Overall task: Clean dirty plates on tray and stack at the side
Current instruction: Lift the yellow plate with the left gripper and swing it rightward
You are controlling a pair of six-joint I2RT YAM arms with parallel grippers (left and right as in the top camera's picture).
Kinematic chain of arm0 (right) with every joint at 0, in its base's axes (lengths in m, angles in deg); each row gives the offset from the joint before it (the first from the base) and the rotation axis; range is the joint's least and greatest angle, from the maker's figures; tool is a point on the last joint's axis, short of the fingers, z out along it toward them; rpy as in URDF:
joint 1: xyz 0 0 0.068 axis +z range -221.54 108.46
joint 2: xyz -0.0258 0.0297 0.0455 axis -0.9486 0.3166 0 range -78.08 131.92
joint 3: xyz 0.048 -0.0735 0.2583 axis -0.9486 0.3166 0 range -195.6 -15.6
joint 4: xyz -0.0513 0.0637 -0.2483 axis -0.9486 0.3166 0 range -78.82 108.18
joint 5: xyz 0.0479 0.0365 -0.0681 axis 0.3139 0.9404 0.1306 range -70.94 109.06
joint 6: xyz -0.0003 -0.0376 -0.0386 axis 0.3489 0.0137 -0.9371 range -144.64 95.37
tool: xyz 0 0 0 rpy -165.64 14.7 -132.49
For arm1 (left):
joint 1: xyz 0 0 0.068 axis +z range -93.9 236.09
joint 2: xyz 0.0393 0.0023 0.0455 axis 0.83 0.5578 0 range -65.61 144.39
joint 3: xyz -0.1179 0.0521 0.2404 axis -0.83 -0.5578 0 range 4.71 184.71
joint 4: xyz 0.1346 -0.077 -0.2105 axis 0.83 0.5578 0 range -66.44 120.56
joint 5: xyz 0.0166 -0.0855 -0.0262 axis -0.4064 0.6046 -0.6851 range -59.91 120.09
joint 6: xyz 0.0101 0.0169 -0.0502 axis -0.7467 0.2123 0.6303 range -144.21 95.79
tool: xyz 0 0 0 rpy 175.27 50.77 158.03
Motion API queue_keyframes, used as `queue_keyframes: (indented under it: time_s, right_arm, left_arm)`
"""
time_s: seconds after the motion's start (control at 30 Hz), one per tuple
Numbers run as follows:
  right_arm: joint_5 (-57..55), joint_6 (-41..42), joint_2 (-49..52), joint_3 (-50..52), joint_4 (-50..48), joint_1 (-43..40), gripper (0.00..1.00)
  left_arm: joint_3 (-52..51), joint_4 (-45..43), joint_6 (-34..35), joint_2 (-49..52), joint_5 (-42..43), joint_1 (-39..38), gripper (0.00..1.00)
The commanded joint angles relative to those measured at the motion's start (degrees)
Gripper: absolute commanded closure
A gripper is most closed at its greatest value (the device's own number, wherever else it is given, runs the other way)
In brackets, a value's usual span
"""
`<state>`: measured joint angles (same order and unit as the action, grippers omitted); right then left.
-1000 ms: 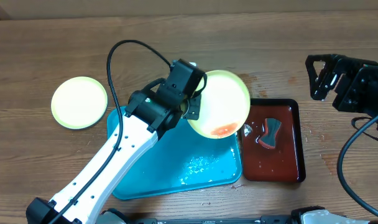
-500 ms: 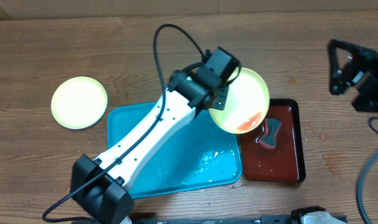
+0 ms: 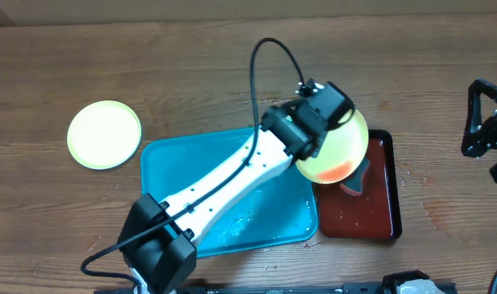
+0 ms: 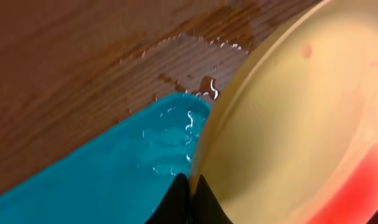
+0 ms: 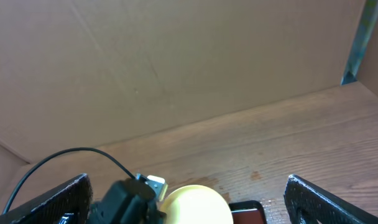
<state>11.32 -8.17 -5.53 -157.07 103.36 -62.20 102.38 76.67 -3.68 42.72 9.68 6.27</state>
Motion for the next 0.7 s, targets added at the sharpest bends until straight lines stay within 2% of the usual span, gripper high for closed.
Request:
queue_keyframes:
  time_s: [0.0,0.3,0.5,0.67]
  right_arm:
    - [-0.8,0.0,-0.1,-0.4,-0.2,-0.3,0.00]
    - [-0.8,0.1,-0.1,-0.4,-0.1,-0.3,0.00]
    - [-0.8,0.1,-0.1,-0.4,-0.2,-0.3,0.00]
    - [-0.8,0.1,-0.1,-0.4,-0.3,-0.3,0.00]
  left_arm:
    - [2.4,-0.9,-2.8,0.2,-8.8,-3.1,0.96]
    - [2.6,-5.2,-9.7,0.2,-26.9,-10.9,0.96]
    - [2.6,-8.4,-13.6,0.2,-33.9,-13.4,0.96]
    - [2.6,-11.3,-18.6,0.2,-35.9,-14.7,0.96]
